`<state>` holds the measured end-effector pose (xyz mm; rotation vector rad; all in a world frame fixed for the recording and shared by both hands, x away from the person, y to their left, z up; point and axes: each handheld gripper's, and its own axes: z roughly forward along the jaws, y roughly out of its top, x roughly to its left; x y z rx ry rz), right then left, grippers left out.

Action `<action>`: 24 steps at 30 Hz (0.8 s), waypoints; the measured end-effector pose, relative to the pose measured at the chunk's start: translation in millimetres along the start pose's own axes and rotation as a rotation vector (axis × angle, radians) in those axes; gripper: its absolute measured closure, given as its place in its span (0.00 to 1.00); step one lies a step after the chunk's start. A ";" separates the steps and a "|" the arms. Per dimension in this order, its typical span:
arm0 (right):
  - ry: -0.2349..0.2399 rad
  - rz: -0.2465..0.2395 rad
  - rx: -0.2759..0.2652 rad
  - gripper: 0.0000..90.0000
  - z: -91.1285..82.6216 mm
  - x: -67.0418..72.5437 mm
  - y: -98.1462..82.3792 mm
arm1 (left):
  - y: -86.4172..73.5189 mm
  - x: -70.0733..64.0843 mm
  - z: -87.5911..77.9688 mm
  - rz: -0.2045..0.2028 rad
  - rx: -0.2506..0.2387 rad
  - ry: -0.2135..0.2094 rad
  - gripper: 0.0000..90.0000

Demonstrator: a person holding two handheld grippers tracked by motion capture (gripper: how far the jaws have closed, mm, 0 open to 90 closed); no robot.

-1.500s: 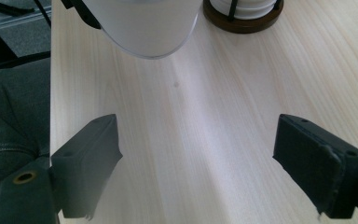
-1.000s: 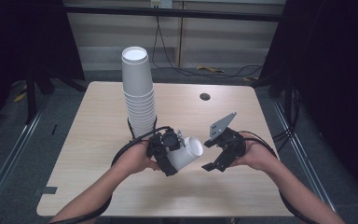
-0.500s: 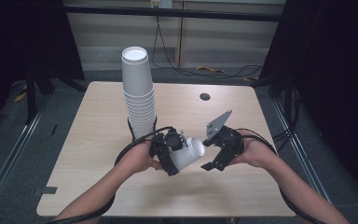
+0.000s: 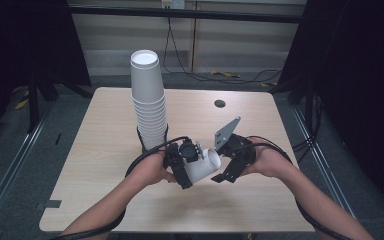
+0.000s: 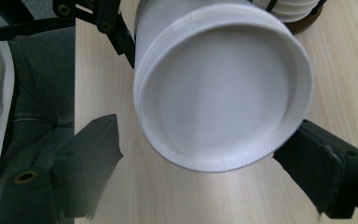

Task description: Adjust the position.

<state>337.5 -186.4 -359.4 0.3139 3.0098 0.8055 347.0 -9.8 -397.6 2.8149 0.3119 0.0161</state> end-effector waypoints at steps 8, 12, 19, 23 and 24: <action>0.003 -0.002 -0.010 0.16 3.9 -0.6 4.6 | 6.4 -2.5 0.4 0.023 -0.004 -0.005 0.14; 0.012 0.000 -0.022 0.17 5.1 -1.0 5.2 | 8.6 -4.6 1.7 0.019 -0.020 0.001 0.14; 0.011 0.029 -0.039 0.23 5.3 -2.4 4.6 | 12.1 -6.5 0.9 0.033 -0.018 -0.005 0.14; 0.013 0.035 -0.049 0.25 4.2 -2.9 4.9 | 12.3 -5.5 0.3 0.038 -0.022 -0.005 0.14; 0.012 0.037 -0.058 0.25 4.2 -2.7 4.7 | 12.0 -5.5 -0.3 0.042 -0.023 -0.001 0.14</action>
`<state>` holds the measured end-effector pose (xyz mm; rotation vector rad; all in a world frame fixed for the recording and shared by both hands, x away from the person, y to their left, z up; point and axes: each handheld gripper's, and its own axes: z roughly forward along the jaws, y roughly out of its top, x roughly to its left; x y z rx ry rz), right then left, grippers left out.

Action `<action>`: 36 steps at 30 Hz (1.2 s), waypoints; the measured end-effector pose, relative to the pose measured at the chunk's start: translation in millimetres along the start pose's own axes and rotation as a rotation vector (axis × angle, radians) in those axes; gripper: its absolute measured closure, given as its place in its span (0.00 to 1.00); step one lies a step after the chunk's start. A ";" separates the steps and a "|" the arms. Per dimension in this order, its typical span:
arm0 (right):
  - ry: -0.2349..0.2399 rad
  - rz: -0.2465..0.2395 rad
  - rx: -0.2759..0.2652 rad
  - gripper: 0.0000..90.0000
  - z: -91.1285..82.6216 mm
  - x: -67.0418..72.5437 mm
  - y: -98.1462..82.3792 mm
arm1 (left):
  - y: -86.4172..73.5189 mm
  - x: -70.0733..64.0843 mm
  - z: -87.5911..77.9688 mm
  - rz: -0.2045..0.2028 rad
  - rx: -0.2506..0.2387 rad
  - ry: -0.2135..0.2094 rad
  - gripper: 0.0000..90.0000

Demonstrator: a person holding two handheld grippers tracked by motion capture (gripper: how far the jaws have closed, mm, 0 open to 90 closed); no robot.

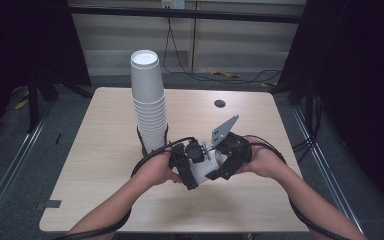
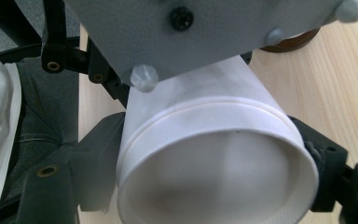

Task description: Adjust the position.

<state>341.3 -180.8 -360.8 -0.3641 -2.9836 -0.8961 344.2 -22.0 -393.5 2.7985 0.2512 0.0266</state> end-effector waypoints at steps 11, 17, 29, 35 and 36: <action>-0.003 0.031 -0.040 0.26 -7.0 1.2 -5.2 | -5.6 5.5 -3.8 0.025 -0.096 -0.041 0.10; 0.021 0.053 -0.082 0.26 -10.8 -0.7 -10.5 | -9.8 6.6 -7.1 0.036 -0.139 -0.066 0.09; 0.025 0.097 -0.127 0.26 -16.8 -4.2 -17.9 | -22.6 16.4 -9.1 0.019 -0.235 -0.090 0.00; 0.027 0.121 -0.151 0.26 -17.5 -7.7 -27.4 | -32.6 22.9 -10.2 -0.015 -0.294 -0.111 0.00; 0.025 0.128 -0.149 0.26 -17.4 -7.9 -29.4 | -34.2 23.9 -10.9 -0.027 -0.313 -0.121 0.00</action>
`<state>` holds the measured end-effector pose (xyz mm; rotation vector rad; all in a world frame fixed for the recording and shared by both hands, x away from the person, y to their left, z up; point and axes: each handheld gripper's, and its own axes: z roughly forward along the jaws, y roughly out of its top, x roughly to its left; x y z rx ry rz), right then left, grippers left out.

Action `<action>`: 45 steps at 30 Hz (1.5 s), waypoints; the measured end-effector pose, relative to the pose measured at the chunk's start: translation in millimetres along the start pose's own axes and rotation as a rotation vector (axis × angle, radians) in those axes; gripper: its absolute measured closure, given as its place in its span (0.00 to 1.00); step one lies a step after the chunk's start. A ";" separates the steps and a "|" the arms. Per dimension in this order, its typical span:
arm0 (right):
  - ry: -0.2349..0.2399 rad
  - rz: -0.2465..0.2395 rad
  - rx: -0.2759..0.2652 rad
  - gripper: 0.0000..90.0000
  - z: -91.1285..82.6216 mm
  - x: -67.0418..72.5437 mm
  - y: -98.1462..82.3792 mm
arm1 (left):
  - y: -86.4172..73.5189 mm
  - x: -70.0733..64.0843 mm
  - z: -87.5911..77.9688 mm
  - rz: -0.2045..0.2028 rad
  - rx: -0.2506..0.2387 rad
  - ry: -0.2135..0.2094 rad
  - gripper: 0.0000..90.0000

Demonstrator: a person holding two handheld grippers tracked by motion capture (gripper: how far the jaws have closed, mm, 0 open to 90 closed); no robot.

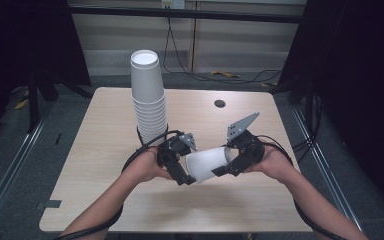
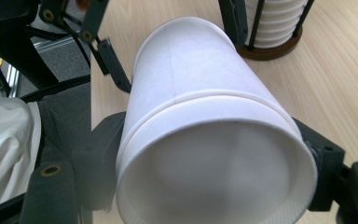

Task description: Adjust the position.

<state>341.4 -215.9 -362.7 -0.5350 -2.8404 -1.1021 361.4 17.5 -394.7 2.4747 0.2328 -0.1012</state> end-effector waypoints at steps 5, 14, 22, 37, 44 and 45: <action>-0.005 0.031 -0.041 0.26 -3.6 -4.5 -7.8 | -6.3 1.0 0.6 -0.036 -0.052 -0.027 0.00; -0.006 0.037 -0.077 0.26 -7.4 -5.3 -8.9 | -15.1 2.0 8.0 -0.061 -0.127 -0.058 0.00; 0.002 0.038 -0.091 0.26 -3.8 -5.3 -9.2 | -18.6 1.1 10.9 -0.074 -0.154 -0.058 0.00; 0.021 0.037 -0.119 0.26 -1.3 -2.8 -5.7 | -18.7 0.9 12.6 -0.098 -0.209 -0.081 0.00; 0.025 0.019 -0.108 0.26 1.5 -2.0 -5.2 | -17.9 0.5 14.1 -0.101 -0.211 -0.089 0.00; 0.026 0.019 -0.106 0.26 1.9 -2.0 -5.2 | -17.8 0.3 14.4 -0.101 -0.212 -0.087 0.01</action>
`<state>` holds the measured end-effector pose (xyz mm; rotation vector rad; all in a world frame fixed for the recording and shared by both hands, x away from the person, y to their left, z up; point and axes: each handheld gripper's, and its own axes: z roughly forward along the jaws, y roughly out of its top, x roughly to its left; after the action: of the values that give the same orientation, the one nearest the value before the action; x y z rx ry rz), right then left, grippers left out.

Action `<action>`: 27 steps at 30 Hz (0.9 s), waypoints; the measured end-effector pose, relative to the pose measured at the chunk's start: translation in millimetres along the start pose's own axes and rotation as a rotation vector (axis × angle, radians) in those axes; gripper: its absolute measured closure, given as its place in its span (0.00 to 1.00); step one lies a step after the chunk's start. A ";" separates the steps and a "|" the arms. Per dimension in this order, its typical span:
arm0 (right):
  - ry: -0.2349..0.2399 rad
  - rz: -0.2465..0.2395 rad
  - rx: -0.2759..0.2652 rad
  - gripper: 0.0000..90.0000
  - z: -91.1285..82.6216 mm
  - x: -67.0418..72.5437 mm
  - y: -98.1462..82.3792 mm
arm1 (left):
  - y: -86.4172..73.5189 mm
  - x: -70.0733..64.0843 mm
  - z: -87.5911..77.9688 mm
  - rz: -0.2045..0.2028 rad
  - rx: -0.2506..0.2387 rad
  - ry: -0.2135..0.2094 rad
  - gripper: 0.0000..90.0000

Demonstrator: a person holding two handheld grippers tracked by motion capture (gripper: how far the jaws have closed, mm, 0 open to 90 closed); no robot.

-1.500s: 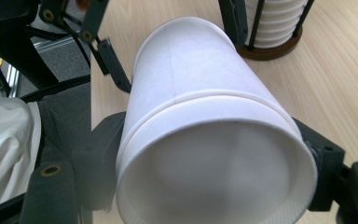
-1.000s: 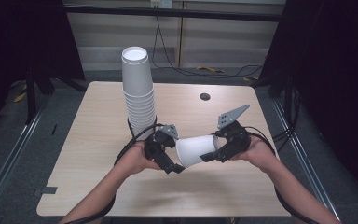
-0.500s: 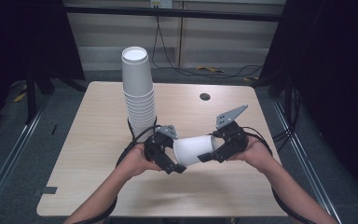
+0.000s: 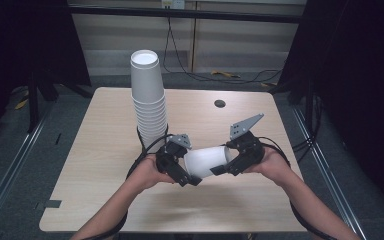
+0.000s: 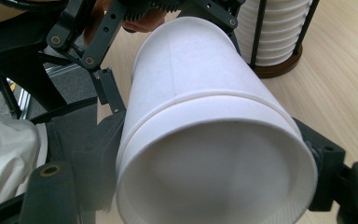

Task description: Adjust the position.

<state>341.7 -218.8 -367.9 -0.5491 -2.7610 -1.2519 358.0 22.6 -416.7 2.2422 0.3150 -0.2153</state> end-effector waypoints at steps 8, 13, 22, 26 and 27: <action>0.009 -0.001 -0.005 0.26 1.5 0.2 0.5 | -0.7 0.1 0.1 0.006 -0.001 -0.001 0.04; 0.009 -0.003 -0.005 0.26 2.0 -0.1 0.1 | -1.3 0.8 -1.2 0.002 -0.022 0.006 0.05; 0.015 -0.003 -0.008 0.26 2.8 0.7 1.4 | 0.1 1.2 -2.2 -0.001 -0.017 0.008 0.04; 0.017 -0.004 -0.006 0.26 2.8 0.4 1.3 | -0.2 1.1 -1.0 0.001 -0.021 0.002 0.05; 0.019 -0.004 -0.005 0.26 2.9 0.4 1.2 | 0.2 1.0 -1.6 0.007 -0.010 0.006 0.05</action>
<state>342.0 -215.7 -368.9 -0.5294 -2.7461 -1.2585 359.1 23.9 -415.8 2.2339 0.3105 -0.2033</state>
